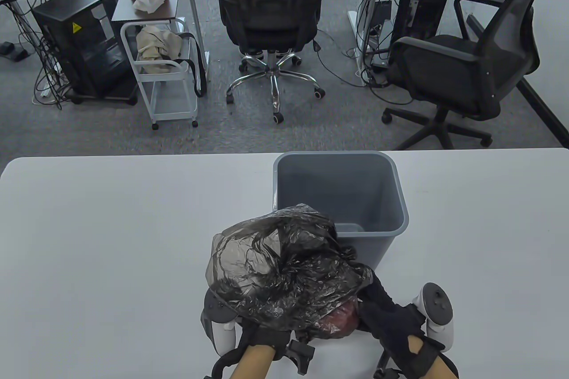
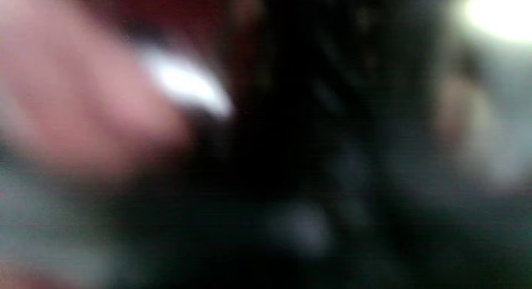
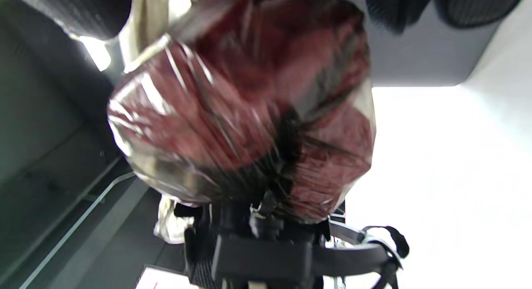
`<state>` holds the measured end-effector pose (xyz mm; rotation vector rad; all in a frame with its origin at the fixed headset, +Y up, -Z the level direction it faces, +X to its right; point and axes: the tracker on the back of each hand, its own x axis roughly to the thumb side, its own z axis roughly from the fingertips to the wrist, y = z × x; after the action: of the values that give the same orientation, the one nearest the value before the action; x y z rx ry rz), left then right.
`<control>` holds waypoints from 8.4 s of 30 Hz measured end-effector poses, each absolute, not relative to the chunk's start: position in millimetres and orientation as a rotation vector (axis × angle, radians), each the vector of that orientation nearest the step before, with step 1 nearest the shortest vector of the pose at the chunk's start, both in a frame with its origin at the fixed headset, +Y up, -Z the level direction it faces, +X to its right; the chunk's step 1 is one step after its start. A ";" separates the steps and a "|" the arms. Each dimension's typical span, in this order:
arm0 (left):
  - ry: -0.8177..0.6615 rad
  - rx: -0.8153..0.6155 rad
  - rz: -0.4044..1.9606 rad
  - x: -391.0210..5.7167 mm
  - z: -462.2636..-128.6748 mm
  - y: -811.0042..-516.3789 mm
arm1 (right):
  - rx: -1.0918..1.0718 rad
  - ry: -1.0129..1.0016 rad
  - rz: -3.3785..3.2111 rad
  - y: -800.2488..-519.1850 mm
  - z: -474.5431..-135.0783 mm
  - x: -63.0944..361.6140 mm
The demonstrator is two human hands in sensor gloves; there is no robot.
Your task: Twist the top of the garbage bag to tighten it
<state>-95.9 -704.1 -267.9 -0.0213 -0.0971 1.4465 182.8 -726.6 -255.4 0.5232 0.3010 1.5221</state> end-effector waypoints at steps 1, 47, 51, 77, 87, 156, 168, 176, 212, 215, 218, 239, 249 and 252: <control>-0.101 -0.027 1.450 -95.0 -267.9 -704.5 | 0.555 0.311 1.533 -725.6 -255.7 181.8; -0.091 -0.008 1.531 -102.6 -269.6 -702.4 | 0.659 0.554 1.546 -717.8 -298.0 170.7; -0.253 -0.133 1.607 -91.2 -272.5 -705.8 | 0.384 0.421 1.462 -731.7 -297.0 182.7; -0.147 -0.047 1.544 -93.6 -273.3 -712.2 | 0.376 0.382 1.481 -740.0 -279.7 182.6; -0.166 -0.109 1.576 -88.7 -272.3 -717.3 | 0.565 0.302 1.584 -724.9 -276.8 174.9; -0.076 -0.089 1.717 -92.8 -269.8 -721.6 | 0.595 0.333 1.561 -720.5 -271.8 169.9; -0.128 -0.137 1.698 -91.1 -271.1 -717.8 | 0.351 0.314 1.498 -736.7 -274.3 180.2; -0.073 -0.082 1.697 -96.1 -270.8 -717.9 | 0.587 0.320 1.558 -722.3 -274.5 170.8; -0.035 -0.018 1.704 -103.7 -268.1 -715.8 | 0.614 0.347 1.546 -723.2 -272.8 169.1; -0.142 -0.087 1.713 -95.9 -271.9 -716.0 | 0.464 0.250 1.542 -725.8 -275.0 176.7; -0.308 -0.179 1.736 -90.9 -274.2 -712.1 | 0.292 0.263 1.367 -735.4 -275.9 183.4; -0.316 -0.151 1.693 -85.9 -272.3 -709.9 | 0.363 0.332 1.447 -733.0 -274.5 175.0; -0.093 0.006 1.654 -97.9 -268.1 -715.0 | 0.506 0.392 1.476 -732.7 -271.8 168.8; -0.054 0.042 1.648 -102.1 -267.3 -714.7 | 0.641 0.364 1.452 -723.1 -269.5 161.9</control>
<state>-102.1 -714.7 -267.3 0.0424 -0.0544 1.6479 161.9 -723.1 -269.5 0.6409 0.3644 1.4518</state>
